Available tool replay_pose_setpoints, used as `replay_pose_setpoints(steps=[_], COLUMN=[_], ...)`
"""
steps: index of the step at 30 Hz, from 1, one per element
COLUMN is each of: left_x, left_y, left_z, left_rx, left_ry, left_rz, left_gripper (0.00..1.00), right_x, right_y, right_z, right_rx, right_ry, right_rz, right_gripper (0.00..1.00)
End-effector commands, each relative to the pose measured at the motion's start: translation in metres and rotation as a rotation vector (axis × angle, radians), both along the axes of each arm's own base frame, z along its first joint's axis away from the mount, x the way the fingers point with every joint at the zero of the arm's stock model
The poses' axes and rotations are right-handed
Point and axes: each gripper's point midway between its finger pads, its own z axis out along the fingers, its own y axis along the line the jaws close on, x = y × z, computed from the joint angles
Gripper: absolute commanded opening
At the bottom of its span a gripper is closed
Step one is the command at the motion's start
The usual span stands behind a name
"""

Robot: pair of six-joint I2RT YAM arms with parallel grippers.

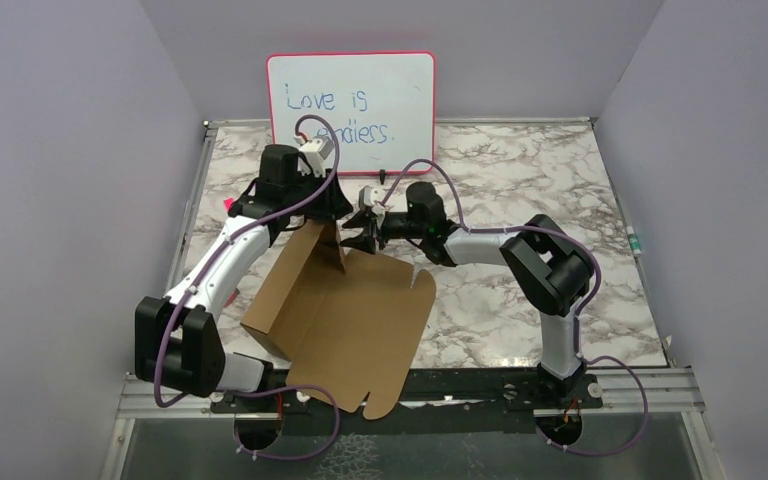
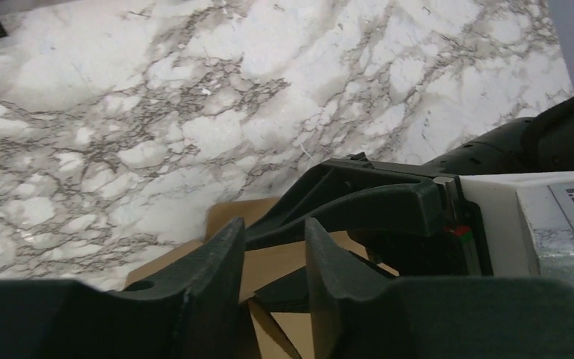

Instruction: Fold the paper box

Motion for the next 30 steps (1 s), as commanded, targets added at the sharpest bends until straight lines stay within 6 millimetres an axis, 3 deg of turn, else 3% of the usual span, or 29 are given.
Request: replay_pose_setpoints(steps=[1,3,6,10,13,17,22,30], left_x=[0.007,0.005,-0.003,-0.023,-0.035,-0.041,-0.044,-0.045], left_y=[0.029,0.05,0.086,0.124,0.136,0.124,0.094,0.054], left_z=[0.04,0.057,0.066,0.064,0.049,0.016,-0.02,-0.023], left_rx=[0.088,0.13,0.213,0.294,0.322,0.313,0.253,0.126], left_ry=[-0.129,-0.181,-0.207,-0.207,-0.175,-0.088,0.022,0.029], left_rz=[0.149,0.25,0.419,0.588,0.641,0.574,0.436,0.245], left_gripper=[0.42,0.47,0.55,0.61,0.63,0.62,0.51,0.43], right_x=[-0.005,-0.007,-0.008,-0.01,-0.011,-0.011,-0.009,-0.008], right_y=[0.008,0.009,0.011,0.016,0.017,0.018,0.019,0.012], right_z=[0.005,0.001,-0.002,-0.002,-0.004,-0.006,-0.008,-0.006], right_rx=[0.026,0.02,0.018,0.018,0.014,0.012,0.013,0.015], right_ry=[-0.019,-0.013,-0.01,-0.01,-0.008,-0.006,-0.008,-0.04], right_rz=[0.028,0.034,0.041,0.055,0.061,0.064,0.061,0.021], right_gripper=[0.48,0.48,0.48,0.47,0.47,0.47,0.46,0.46])
